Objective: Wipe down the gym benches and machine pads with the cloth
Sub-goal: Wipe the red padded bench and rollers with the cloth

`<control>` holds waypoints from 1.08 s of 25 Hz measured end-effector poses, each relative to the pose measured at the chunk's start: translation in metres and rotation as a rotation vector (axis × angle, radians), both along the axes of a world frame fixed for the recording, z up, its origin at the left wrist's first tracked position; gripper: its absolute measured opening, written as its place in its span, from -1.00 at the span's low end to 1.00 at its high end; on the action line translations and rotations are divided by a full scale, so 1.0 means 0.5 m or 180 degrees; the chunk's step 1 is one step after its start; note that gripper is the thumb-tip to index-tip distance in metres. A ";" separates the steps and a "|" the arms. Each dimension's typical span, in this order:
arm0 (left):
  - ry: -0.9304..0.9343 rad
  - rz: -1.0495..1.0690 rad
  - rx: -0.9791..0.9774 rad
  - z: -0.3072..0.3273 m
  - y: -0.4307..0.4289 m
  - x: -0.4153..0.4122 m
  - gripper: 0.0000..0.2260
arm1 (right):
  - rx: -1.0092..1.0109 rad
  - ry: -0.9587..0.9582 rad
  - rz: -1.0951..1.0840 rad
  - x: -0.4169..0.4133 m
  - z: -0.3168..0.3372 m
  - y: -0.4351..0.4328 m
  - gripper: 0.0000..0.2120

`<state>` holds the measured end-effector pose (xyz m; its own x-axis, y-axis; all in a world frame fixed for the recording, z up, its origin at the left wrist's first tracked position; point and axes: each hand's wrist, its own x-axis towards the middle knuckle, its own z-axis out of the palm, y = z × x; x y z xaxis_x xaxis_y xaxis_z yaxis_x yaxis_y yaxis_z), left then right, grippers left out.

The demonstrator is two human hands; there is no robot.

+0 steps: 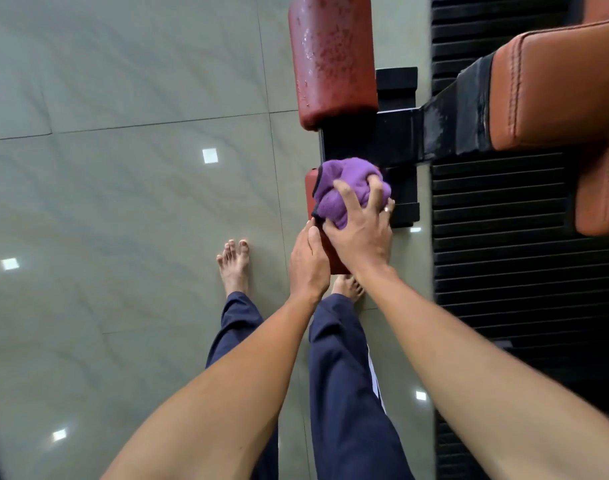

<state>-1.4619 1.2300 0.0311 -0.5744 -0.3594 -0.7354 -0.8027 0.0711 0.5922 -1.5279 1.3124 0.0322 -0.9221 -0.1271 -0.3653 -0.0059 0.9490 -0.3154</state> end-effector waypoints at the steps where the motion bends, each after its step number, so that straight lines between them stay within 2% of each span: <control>1: -0.0007 0.0034 -0.0015 -0.001 -0.001 0.001 -0.57 | -0.0053 -0.0021 0.0033 0.039 0.004 0.015 -0.36; 6: -0.0087 0.0063 -0.0021 -0.006 0.000 -0.002 -0.58 | -0.0066 -0.0149 0.0014 0.208 -0.002 0.095 -0.32; 9: -0.0095 0.0127 -0.0066 -0.007 0.014 -0.004 -0.57 | -0.0104 0.0075 -0.0120 0.123 -0.013 0.055 -0.38; 12: -0.0080 0.0175 -0.0114 -0.006 0.025 -0.006 -0.57 | -0.0073 0.0513 0.0304 -0.011 -0.030 0.022 -0.45; 14: -0.0094 0.0151 -0.0097 -0.003 0.028 -0.006 -0.58 | -0.0105 0.0514 0.0410 -0.066 -0.038 0.028 -0.49; 16: -0.0092 0.0105 -0.0089 -0.003 0.026 -0.007 -0.58 | -0.0290 0.0288 -0.0337 -0.085 -0.050 0.042 -0.47; 18: -0.0092 0.0117 -0.0080 -0.003 0.021 -0.009 -0.58 | -0.0674 0.0009 -0.1766 -0.104 -0.062 0.052 -0.42; 19: -0.0098 0.0108 -0.0086 -0.003 0.020 -0.010 -0.58 | -0.0779 -0.0081 -0.2246 -0.111 -0.059 0.049 -0.40; 20: -0.0112 0.0095 -0.0107 -0.003 0.020 -0.010 -0.58 | -0.0700 -0.0076 -0.2322 -0.109 -0.050 0.041 -0.40; 21: -0.0131 0.0082 -0.0130 -0.004 0.020 -0.009 -0.59 | -0.0477 0.0013 -0.2027 -0.097 -0.044 0.029 -0.40; 23: -0.0145 0.0047 -0.0174 -0.006 0.024 -0.007 -0.59 | 0.0002 0.0202 -0.0884 -0.047 -0.027 0.003 -0.34; 25: -0.0140 -0.0067 -0.0271 -0.006 0.034 -0.005 -0.58 | 0.0135 0.0242 0.0014 -0.001 -0.027 0.005 -0.27; 26: -0.0153 -0.0116 -0.0319 -0.006 0.040 -0.005 -0.58 | 0.0020 0.0173 0.0124 -0.002 -0.036 0.020 -0.27; 27: -0.0175 -0.0140 -0.0349 -0.005 0.044 -0.008 -0.58 | -0.0177 0.0044 -0.0047 -0.018 -0.044 0.036 -0.28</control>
